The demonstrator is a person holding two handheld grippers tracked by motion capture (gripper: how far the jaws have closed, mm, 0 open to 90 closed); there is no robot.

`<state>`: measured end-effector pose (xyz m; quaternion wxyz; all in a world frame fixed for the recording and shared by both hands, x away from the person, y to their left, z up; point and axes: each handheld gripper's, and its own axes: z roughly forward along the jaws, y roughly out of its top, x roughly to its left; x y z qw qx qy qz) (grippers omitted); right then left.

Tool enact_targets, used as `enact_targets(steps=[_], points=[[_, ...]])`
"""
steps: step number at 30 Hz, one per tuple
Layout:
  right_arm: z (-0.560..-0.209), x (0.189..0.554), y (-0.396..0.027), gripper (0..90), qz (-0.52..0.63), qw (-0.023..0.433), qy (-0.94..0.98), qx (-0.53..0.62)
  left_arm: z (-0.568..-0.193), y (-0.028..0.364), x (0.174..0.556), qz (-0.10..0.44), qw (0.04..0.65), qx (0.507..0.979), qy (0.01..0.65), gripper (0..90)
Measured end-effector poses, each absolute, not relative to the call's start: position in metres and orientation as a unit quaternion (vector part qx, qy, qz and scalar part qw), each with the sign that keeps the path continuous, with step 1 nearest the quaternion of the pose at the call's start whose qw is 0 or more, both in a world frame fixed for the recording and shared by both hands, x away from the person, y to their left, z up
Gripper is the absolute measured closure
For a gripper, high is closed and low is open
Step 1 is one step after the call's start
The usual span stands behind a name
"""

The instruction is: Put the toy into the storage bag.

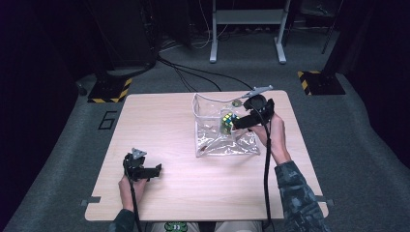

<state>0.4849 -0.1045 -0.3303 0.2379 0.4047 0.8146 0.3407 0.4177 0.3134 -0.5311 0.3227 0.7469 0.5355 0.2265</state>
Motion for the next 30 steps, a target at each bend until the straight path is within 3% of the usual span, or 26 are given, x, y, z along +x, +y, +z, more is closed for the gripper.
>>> enact_targets(steps=[30], points=[[-0.36,0.414,-0.163,2.2,0.353,0.281,0.786,0.423,-0.531,0.313,0.418,0.227,0.322,0.747,0.535,2.4]])
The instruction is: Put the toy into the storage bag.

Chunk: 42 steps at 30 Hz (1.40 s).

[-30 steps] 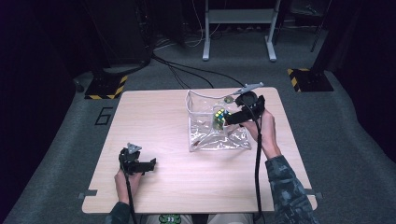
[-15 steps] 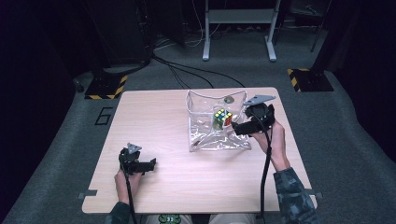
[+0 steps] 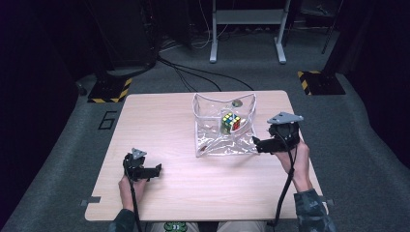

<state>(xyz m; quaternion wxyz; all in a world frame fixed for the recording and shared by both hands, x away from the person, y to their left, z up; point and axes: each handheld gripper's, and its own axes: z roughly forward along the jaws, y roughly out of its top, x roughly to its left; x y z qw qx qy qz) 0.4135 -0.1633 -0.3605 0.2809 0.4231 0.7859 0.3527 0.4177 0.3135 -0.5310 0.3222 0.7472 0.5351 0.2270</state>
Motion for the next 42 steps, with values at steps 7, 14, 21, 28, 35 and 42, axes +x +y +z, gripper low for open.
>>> enact_targets(steps=[7,14,21,28,35,42], points=[[-0.378,0.402,-0.181,2.3,0.349,0.283,0.778,0.439,-0.531,0.313,0.418,0.227,0.322,0.747,0.535,2.4],[-0.401,0.391,-0.194,2.3,0.347,0.276,0.77,0.458,-0.531,0.313,0.418,0.227,0.323,0.747,0.536,2.4],[-0.429,0.378,-0.211,2.8,0.341,0.27,0.761,0.481,-0.531,0.313,0.418,0.227,0.323,0.747,0.536,2.4],[-0.458,0.368,-0.225,2.9,0.327,0.25,0.757,0.507,-0.531,0.313,0.418,0.227,0.323,0.747,0.536,2.4],[-0.484,0.36,-0.239,2.9,0.321,0.238,0.746,0.533,-0.531,0.313,0.418,0.227,0.323,0.747,0.536,2.4],[-0.509,0.353,-0.249,3.0,0.317,0.224,0.736,0.554,-0.531,0.313,0.418,0.227,0.322,0.747,0.536,2.4]])
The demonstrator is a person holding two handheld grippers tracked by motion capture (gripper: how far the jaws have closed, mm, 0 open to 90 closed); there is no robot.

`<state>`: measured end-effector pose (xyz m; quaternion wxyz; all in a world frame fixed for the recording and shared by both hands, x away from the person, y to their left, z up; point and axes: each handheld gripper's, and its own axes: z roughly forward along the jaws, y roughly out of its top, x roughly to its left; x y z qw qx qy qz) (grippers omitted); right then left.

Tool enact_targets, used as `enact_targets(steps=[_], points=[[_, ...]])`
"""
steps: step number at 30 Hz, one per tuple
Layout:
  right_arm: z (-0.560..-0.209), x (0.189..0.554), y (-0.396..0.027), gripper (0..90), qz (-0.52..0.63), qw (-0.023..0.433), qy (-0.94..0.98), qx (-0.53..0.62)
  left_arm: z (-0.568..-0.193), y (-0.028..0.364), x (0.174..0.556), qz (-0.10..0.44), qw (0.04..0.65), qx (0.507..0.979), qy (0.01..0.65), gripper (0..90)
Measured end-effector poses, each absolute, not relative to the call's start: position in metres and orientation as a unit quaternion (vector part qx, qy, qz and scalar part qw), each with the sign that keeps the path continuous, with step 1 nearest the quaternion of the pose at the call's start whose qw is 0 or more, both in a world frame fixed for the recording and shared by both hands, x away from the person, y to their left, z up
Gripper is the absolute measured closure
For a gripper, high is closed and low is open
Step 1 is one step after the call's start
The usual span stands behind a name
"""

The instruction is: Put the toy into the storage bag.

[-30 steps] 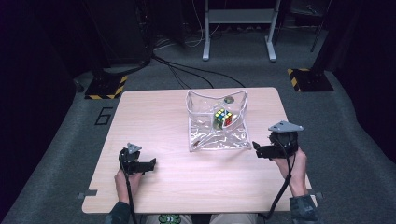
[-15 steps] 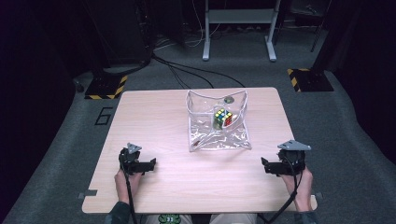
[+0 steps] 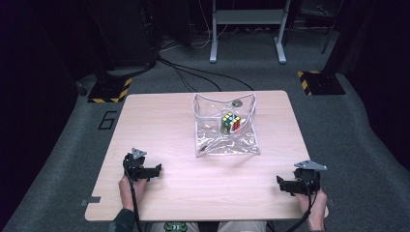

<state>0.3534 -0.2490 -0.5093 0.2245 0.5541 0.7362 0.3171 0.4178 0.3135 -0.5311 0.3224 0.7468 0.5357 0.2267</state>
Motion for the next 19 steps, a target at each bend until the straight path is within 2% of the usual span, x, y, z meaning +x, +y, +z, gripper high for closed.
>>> enact_targets(steps=[5,10,19], points=[[-0.522,0.351,-0.253,3.1,0.32,0.219,0.73,0.562,-0.531,0.313,0.418,0.227,0.323,0.746,0.536,2.4],[-0.528,0.348,-0.254,5.2,0.32,0.244,0.727,0.557,-0.531,0.313,0.418,0.227,0.322,0.747,0.536,2.5],[-0.53,0.354,-0.253,0.0,0.309,0.236,0.734,0.557,-0.531,0.313,0.418,0.228,0.322,0.747,0.535,2.5]])
